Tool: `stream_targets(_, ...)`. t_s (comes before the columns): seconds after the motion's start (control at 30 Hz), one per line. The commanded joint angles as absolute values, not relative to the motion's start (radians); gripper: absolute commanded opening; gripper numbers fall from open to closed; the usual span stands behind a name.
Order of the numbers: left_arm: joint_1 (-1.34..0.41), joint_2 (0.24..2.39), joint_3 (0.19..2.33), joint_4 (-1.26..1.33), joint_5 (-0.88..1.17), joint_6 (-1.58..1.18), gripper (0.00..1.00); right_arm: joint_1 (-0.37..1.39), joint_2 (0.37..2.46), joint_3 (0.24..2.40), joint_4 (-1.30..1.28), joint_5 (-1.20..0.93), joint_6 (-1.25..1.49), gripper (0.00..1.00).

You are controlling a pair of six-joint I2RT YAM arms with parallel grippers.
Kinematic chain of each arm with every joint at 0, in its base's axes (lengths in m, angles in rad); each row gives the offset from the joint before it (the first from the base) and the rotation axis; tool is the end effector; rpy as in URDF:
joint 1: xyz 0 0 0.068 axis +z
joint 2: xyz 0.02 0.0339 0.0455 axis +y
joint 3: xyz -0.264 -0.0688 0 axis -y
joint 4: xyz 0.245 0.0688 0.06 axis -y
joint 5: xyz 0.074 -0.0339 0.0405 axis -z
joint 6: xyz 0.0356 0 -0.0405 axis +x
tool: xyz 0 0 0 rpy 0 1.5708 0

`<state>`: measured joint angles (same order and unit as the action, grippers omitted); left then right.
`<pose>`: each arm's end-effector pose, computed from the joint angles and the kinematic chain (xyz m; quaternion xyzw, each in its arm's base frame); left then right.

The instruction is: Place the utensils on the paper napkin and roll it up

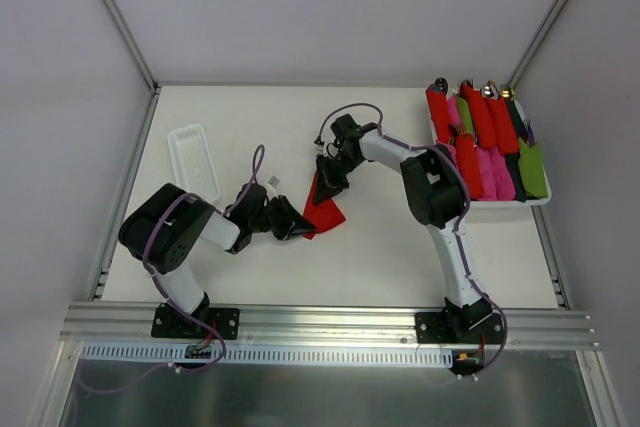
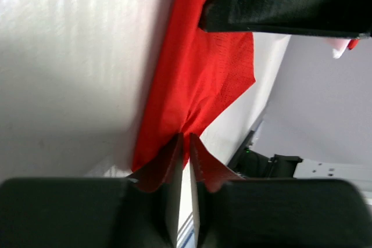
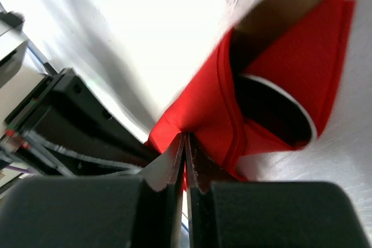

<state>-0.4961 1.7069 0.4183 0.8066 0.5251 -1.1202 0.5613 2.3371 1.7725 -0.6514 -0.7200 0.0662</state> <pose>0.2329 -0.1464 0.1079 -0.1257 0.8275 -0.5150 0.1850 0.3915 0.2739 0.1288 -0.2860 0.8779 0.3808 0.0501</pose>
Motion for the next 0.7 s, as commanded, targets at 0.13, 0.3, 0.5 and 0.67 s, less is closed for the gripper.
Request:
stream_targets(0.13,-0.499,1.802,0.296,0.942,0.538,-1.187,0.01,0.589,2.355,1.781,-0.742,-0.652,-0.032,0.05)
stream_targets(0.3,-0.535,1.827,0.253,1.005,0.511,-1.222,0.0,0.612,2.329,1.714,-0.738,-0.647,-0.071,0.04)
stream_targets(0.5,-0.597,1.832,0.183,1.141,0.471,-1.31,0.04,0.643,2.292,1.628,-0.706,-0.627,-0.121,0.03)
stream_targets(0.67,-0.626,1.799,0.144,1.347,0.485,-1.324,0.21,0.66,2.281,1.582,-0.675,-0.644,-0.155,0.02)
